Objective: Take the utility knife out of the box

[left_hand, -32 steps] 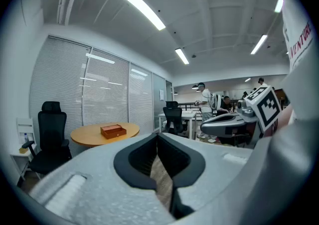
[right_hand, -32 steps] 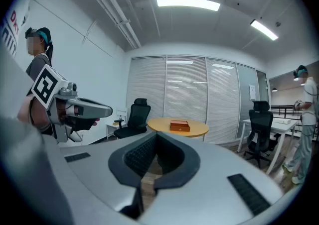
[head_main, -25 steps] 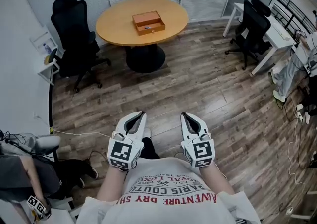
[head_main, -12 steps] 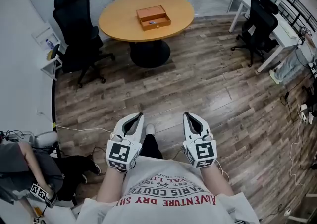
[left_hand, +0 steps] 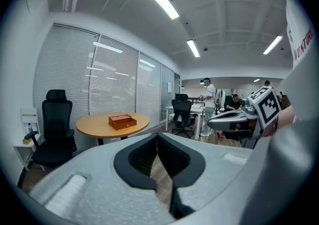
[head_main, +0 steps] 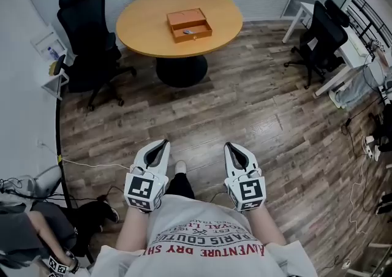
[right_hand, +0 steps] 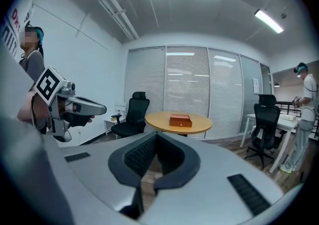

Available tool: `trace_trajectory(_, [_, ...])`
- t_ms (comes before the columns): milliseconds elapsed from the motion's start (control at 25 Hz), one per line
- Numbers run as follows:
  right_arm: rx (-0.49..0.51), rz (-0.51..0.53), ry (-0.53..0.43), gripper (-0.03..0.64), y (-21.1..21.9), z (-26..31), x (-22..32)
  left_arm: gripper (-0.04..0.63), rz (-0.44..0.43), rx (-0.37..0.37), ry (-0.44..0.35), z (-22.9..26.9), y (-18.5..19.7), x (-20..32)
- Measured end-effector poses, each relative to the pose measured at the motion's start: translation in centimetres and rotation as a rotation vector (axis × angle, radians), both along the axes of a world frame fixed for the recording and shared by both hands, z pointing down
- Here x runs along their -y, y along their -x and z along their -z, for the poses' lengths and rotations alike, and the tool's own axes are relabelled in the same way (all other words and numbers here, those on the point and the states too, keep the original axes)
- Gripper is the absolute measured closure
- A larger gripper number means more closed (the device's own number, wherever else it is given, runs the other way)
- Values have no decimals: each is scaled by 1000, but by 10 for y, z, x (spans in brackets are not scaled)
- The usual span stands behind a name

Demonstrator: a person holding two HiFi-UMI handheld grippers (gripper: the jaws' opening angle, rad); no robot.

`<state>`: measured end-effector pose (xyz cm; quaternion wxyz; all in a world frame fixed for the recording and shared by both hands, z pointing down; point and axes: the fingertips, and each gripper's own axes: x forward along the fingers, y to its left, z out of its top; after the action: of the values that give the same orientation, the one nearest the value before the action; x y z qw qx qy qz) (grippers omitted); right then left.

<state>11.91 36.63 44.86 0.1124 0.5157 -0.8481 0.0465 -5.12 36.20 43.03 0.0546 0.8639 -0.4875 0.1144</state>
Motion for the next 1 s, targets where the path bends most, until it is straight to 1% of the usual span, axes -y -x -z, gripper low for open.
trace_trajectory(120, [6, -13, 29, 609, 2, -7, 33, 584, -6, -15, 7, -3, 5, 34])
trace_trajectory(240, [14, -24, 52, 609, 13, -9, 70, 584, -25, -19, 5, -1, 14, 71])
trace_trajectory(600, [13, -33, 71, 609, 64, -2, 177, 584, -34, -45, 4, 12, 67, 183])
trace_trajectory(800, [-18, -36, 107, 609, 76, -18, 214, 584, -43, -53, 16, 3, 81, 222])
trace_trajectory(880, [-27, -34, 128, 608, 79, -28, 226, 584, -39, -60, 25, -3, 84, 233])
trace_trajectory(1000, [-25, -18, 136, 609, 85, -33, 242, 584, -34, -64, 49, -14, 87, 243])
